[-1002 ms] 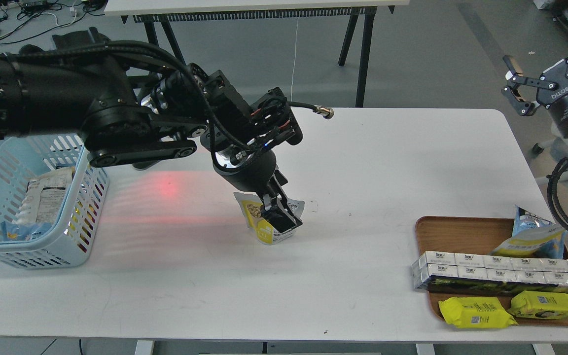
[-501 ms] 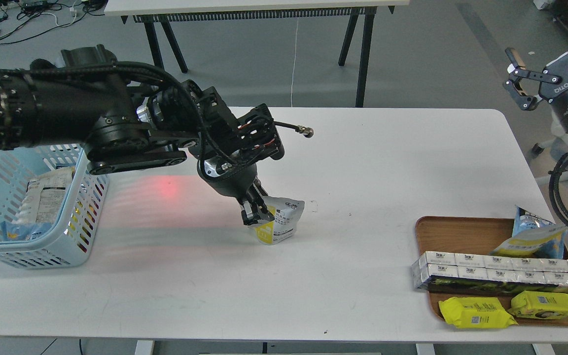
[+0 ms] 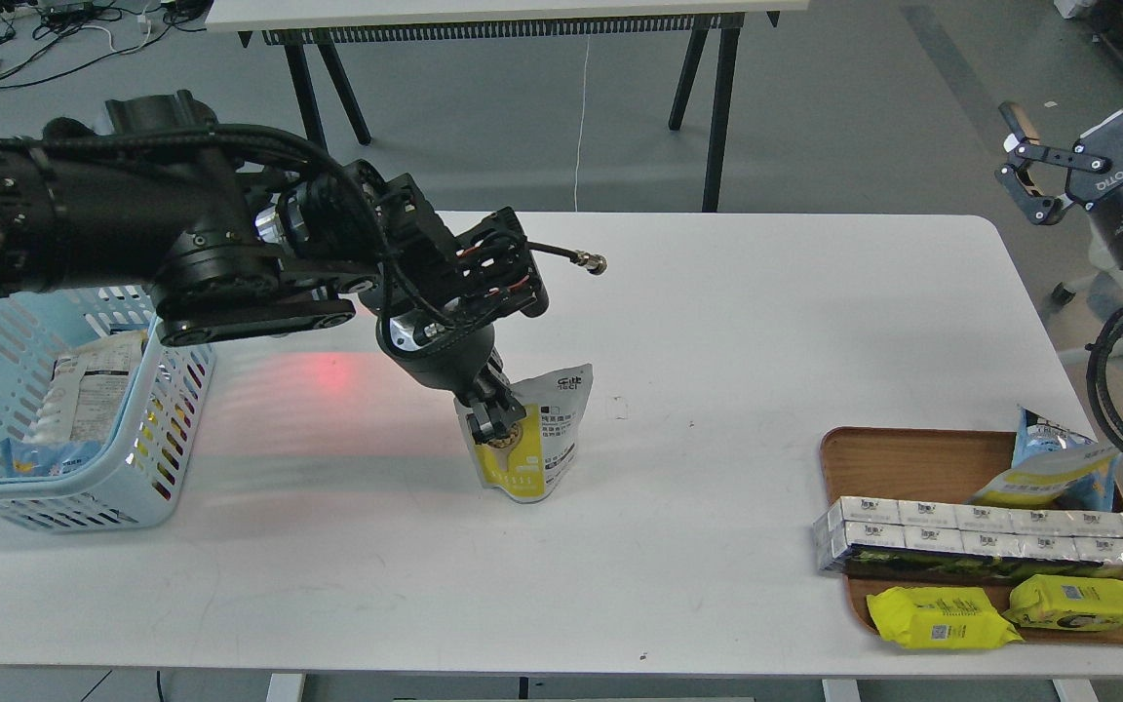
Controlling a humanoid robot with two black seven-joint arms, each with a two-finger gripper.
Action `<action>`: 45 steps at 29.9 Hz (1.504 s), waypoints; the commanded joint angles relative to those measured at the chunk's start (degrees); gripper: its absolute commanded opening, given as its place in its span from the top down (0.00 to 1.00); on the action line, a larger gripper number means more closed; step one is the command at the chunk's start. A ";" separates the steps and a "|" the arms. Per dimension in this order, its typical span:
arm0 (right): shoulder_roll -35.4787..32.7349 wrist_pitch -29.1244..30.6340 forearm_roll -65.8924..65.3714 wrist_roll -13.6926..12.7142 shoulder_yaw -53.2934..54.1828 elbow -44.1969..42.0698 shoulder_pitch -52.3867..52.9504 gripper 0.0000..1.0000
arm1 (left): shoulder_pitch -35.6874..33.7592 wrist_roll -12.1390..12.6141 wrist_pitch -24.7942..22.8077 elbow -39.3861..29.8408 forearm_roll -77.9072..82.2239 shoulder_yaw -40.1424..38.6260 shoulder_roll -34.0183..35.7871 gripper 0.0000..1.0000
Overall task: Scan snack and place in basket
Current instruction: 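Lift the packet with the left gripper past the barcode scanner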
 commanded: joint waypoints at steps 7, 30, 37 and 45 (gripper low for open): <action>0.01 0.00 -0.03 0.00 -0.01 -0.01 0.00 0.00 | -8.12 0.01 0.00 0.63 0.44 -0.36 12.81 1.00; -0.08 0.00 -0.03 0.00 -0.18 -0.01 -0.09 0.00 | -2.50 0.01 0.22 2.83 7.47 -0.53 26.10 1.00; -0.25 0.00 -0.03 0.00 -0.44 -0.09 -0.18 0.00 | -3.72 0.01 0.00 1.86 7.30 -4.82 28.81 1.00; 0.01 0.00 -0.12 0.00 -0.71 -0.62 -0.44 0.00 | -13.31 0.01 0.00 1.77 7.47 -8.18 41.82 0.99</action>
